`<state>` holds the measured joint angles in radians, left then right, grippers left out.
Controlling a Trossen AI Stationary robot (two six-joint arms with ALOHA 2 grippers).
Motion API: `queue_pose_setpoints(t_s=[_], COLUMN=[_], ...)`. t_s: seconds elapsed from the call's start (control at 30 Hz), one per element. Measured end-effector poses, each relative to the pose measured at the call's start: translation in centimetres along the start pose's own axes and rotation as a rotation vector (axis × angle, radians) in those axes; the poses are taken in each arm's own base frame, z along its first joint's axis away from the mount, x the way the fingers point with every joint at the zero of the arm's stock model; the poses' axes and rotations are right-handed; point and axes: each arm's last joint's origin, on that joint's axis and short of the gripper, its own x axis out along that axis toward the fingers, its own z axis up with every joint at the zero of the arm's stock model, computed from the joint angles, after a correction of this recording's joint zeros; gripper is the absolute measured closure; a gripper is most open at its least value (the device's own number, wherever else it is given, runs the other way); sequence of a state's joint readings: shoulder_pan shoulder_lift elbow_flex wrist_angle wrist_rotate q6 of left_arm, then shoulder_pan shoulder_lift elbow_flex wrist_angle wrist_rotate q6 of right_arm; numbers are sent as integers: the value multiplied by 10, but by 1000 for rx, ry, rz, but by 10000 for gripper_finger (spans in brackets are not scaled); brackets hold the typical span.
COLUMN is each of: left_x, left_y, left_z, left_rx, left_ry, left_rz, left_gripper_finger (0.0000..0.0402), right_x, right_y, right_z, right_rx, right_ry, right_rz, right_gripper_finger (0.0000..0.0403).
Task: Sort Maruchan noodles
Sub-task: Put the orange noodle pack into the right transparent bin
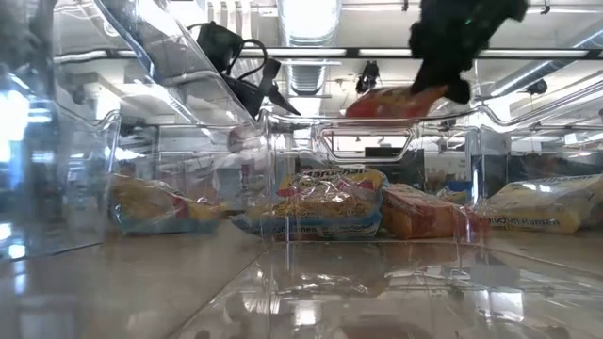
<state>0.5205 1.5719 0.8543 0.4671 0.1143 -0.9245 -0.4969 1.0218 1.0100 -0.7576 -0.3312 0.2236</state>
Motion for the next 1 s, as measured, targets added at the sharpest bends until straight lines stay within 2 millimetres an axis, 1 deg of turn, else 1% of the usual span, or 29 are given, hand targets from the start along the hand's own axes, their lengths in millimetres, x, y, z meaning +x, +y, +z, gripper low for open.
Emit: queue_pose_setpoints(t_s=[0.13, 0.27, 0.37, 0.5, 0.63, 0.7, 0.87, 1.0], left_x=[0, 0, 0, 0, 0, 0, 0, 0], left_y=[0, 1, 1, 1, 2, 2, 2, 3], left_z=[0, 0, 0, -1, -2, -2, -2, -1], left_rx=[0, -1, -1, -2, -6, -11, -28, -29], left_ry=[2, 4, 4, 9, 15, 15, 14, -12], left_rz=[3, 4, 5, 12, 19, 19, 20, 39], left_gripper_finger=[245, 245, 245, 245, 245, 245, 245, 245], right_x=[-19, -30, -33, -33, -34, -37, -44, -51], right_y=[16, 28, 35, 43, 48, 50, 57, 61], right_z=[-17, -34, -44, -55, -66, -70, -76, -82], right_rx=[-30, -58, -77, -90, -100, -97, -56, -93], right_ry=[51, 127, 202, 314, 417, 457, 507, 516], right_rz=[94, 132, 160, 244, 254, 291, 390, 425], right_gripper_finger=[266, 266, 266, 266, 266, 266, 266, 266])
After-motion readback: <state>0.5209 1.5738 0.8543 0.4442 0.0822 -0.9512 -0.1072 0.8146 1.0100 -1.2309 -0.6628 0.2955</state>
